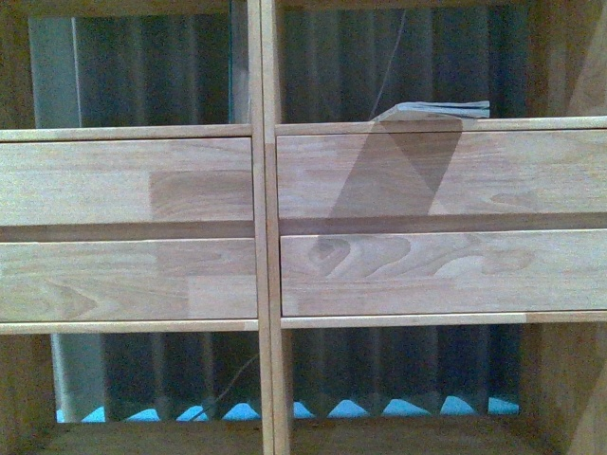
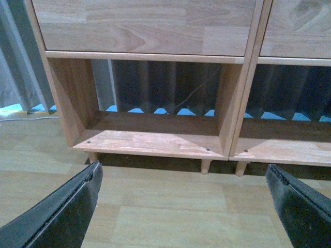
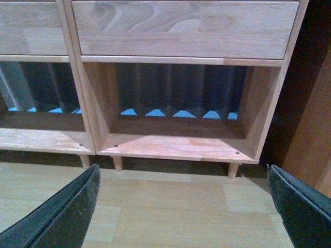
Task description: Organize books on shelf
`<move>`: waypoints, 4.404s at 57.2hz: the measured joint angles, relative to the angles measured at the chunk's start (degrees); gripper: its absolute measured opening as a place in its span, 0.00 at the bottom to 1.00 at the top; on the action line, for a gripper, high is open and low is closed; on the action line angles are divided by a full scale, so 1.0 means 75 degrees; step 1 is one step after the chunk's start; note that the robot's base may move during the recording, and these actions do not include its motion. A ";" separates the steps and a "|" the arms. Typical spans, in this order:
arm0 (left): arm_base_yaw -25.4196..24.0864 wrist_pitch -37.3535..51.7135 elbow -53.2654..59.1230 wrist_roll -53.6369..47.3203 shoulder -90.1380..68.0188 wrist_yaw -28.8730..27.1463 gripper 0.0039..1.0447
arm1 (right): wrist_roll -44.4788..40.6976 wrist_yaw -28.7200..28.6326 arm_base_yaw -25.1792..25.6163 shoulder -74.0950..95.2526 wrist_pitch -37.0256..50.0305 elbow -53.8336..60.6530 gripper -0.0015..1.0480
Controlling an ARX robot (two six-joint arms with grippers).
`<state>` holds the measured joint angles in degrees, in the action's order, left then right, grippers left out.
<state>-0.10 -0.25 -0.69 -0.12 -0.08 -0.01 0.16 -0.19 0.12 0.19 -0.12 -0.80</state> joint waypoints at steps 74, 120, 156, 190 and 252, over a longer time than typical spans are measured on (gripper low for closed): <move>0.0000 0.0000 0.0000 0.0000 0.0006 -0.0003 0.93 | 0.0000 -0.0003 0.0000 0.0003 0.0000 0.0000 0.93; 0.0000 0.0000 0.0000 0.0000 0.0006 0.0003 0.93 | 0.1110 -0.1285 0.0361 0.0493 0.0035 -0.0093 0.93; 0.0000 -0.0003 0.0000 0.0000 0.0006 0.0000 0.93 | 0.6834 -0.0898 -0.0152 0.8999 0.4564 -0.3605 0.93; 0.0000 -0.0003 0.0000 0.0000 0.0006 0.0000 0.93 | 0.9734 -0.0303 -0.0624 1.2007 0.3995 -0.7108 0.93; -0.2323 0.2398 -0.0592 0.1469 -0.2865 0.5633 0.93 | 0.9952 -0.0592 -0.0653 1.2059 0.5106 -0.7166 0.07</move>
<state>-17.52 17.74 -5.13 10.90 -21.56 42.24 74.81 -4.62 -4.78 90.63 38.17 -54.54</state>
